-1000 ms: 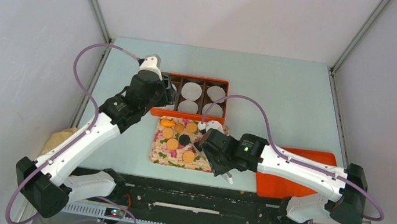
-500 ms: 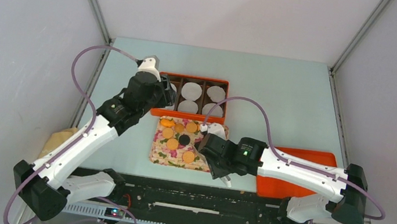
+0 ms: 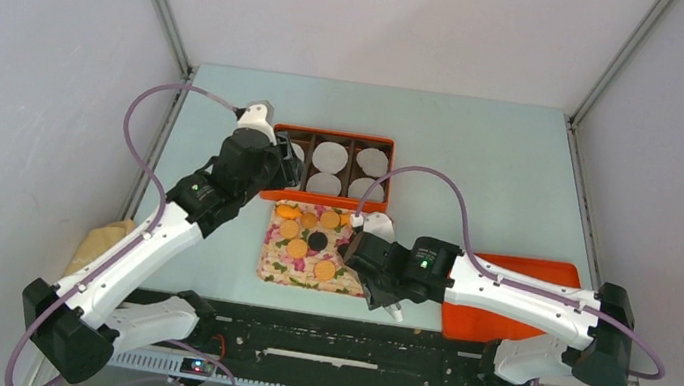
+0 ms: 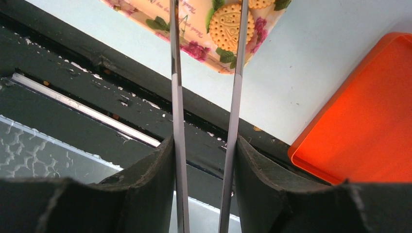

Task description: Pack the cookies

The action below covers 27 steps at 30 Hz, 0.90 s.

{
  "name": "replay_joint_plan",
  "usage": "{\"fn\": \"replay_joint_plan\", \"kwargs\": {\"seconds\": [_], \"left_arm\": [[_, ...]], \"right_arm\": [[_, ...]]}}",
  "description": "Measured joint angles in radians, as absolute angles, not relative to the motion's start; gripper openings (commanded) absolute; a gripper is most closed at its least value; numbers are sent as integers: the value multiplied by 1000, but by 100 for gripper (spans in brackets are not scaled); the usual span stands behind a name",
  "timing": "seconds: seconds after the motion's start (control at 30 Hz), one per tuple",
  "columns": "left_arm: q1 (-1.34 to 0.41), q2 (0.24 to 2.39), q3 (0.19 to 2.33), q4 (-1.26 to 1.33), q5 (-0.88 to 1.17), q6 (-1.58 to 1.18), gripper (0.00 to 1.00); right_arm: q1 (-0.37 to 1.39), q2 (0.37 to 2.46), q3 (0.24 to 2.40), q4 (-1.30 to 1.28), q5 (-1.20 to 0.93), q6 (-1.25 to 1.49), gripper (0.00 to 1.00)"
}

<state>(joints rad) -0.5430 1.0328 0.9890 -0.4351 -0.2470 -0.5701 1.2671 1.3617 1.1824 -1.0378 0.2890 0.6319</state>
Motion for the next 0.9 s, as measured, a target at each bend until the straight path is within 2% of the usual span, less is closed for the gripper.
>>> {"fn": "replay_joint_plan", "kwargs": {"seconds": [0.27, 0.43, 0.53, 0.77, 0.9], "left_arm": [[-543, 1033, 974, -431, -232, -576, 53], [-544, 1033, 966, -429, -232, -576, 53], [-544, 1033, 963, -430, -232, -576, 53], [-544, 1033, 963, -429, -232, -576, 52], [-544, 1032, 963, -430, -232, -577, 51]], "right_arm": [[1266, 1417, 1182, -1017, 278, 630, 36], [1254, 1435, 1182, -993, 263, 624, 17], [1245, 1435, 1185, -990, 259, 619, 10], [1245, 1433, 1280, -1031, 270, 607, 1], [1240, 1424, 1340, -1037, 291, 589, 0]]}}
